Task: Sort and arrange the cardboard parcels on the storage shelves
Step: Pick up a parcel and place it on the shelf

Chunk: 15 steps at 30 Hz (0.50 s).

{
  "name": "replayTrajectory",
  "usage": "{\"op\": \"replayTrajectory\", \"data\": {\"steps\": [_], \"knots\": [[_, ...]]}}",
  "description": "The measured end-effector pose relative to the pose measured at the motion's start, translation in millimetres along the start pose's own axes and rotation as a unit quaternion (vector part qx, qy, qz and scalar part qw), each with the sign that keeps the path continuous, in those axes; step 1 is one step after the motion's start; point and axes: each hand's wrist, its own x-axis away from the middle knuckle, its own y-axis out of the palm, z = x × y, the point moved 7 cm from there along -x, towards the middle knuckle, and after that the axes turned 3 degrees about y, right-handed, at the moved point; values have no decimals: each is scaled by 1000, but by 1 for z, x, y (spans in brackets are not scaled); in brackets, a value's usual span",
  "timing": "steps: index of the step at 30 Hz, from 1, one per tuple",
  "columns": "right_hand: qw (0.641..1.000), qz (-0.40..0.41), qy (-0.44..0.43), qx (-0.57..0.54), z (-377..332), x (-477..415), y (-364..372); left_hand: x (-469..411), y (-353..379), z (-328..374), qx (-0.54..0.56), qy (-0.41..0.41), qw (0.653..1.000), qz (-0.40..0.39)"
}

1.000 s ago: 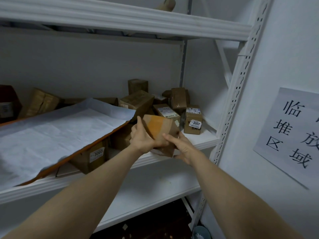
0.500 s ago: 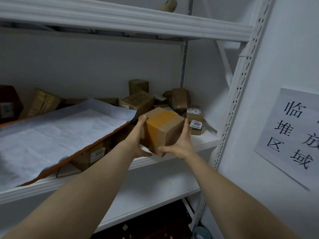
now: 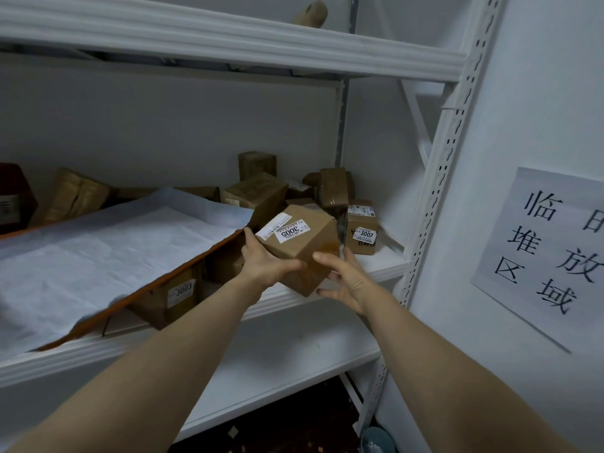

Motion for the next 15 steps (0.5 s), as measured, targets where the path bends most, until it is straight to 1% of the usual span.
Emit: {"op": "replayTrajectory", "data": {"steps": [5,8,10,12,14,15], "knots": [[999,38,18,-32,1,1,-5,10,6,14,-49,88,995,-14],[998,42,32,-29,2,2,-5,14,8,18,-72,117,990,-16],[998,44,30,-34,1,4,-5,15,11,17,-64,125,990,-27],[997,59,9,-57,-2,4,-10,15,14,13,-57,111,990,-59],[995,86,-18,-51,-5,3,-16,13,15,6,-38,62,992,-102],[994,98,-30,-27,-7,4,-18,13,15,3,0,23,992,-120]]}}
